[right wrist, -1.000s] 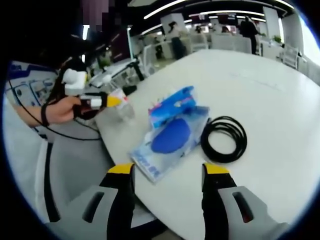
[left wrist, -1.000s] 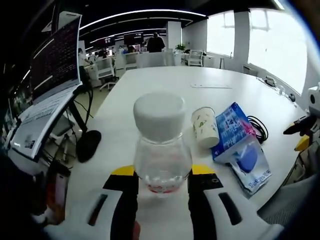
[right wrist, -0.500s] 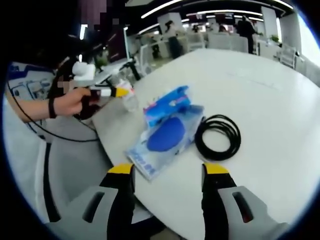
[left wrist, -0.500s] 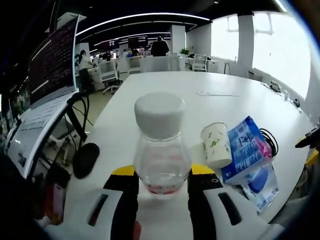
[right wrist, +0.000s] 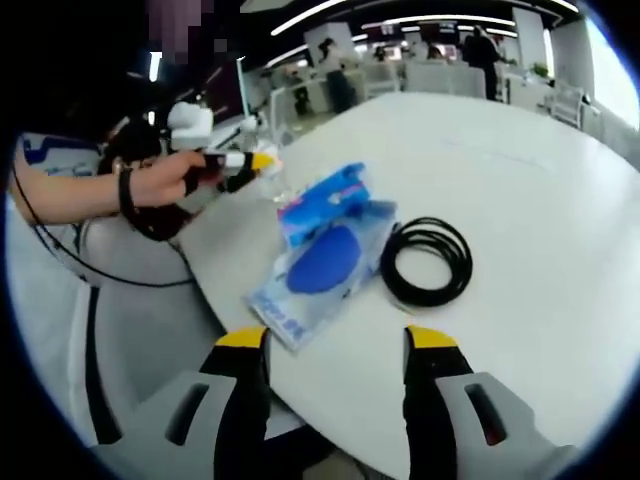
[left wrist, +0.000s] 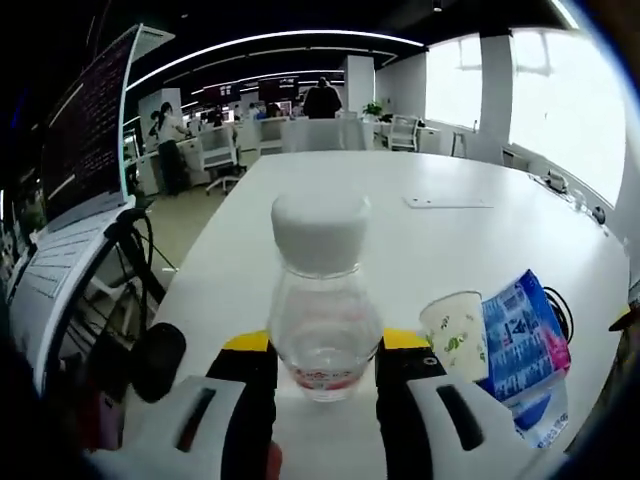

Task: Arrange the tabletop items into an orderly group along one side of the table until the central work area is clear of visible clutter.

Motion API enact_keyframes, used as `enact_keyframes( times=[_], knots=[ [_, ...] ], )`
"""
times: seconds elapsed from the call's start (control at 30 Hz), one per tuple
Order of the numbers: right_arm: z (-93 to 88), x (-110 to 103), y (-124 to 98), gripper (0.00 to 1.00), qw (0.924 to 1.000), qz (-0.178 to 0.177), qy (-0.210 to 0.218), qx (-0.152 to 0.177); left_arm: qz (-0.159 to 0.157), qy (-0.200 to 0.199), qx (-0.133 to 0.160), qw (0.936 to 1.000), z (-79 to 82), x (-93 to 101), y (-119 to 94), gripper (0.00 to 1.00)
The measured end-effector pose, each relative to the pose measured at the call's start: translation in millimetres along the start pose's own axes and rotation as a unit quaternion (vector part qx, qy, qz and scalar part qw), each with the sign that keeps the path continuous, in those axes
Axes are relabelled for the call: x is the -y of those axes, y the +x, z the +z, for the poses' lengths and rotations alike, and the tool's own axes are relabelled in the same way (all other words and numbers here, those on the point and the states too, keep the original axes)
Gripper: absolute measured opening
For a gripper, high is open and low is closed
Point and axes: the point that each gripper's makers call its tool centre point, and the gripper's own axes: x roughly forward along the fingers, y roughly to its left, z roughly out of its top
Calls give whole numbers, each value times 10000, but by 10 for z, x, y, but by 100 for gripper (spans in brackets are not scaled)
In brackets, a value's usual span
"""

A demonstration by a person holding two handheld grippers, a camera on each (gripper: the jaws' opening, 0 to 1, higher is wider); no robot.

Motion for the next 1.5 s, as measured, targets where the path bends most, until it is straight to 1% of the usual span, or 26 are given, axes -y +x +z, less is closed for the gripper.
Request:
enact_keyframes(
  times=[0.47,0.77,1.17,1.27,1.33,1.5],
  knots=[
    [-95,37,-51,51,9997,-121,190,-20,14,-224,119,9997,213,68,338,38],
    [-144,78,-97,51,9994,-196,279,-28,61,-404,162,9990,267,74,440,38],
    [-132,58,-75,52,9995,-155,260,-46,120,-570,119,9982,278,70,466,39],
    [-106,57,-77,52,9996,-149,257,-16,81,-725,77,9973,273,48,462,41],
    [-98,63,-69,52,9996,-135,263,0,71,-819,104,9966,284,35,432,42],
    [-68,67,-52,52,9995,-125,286,57,3,-800,169,9966,321,28,353,43]
  ],
)
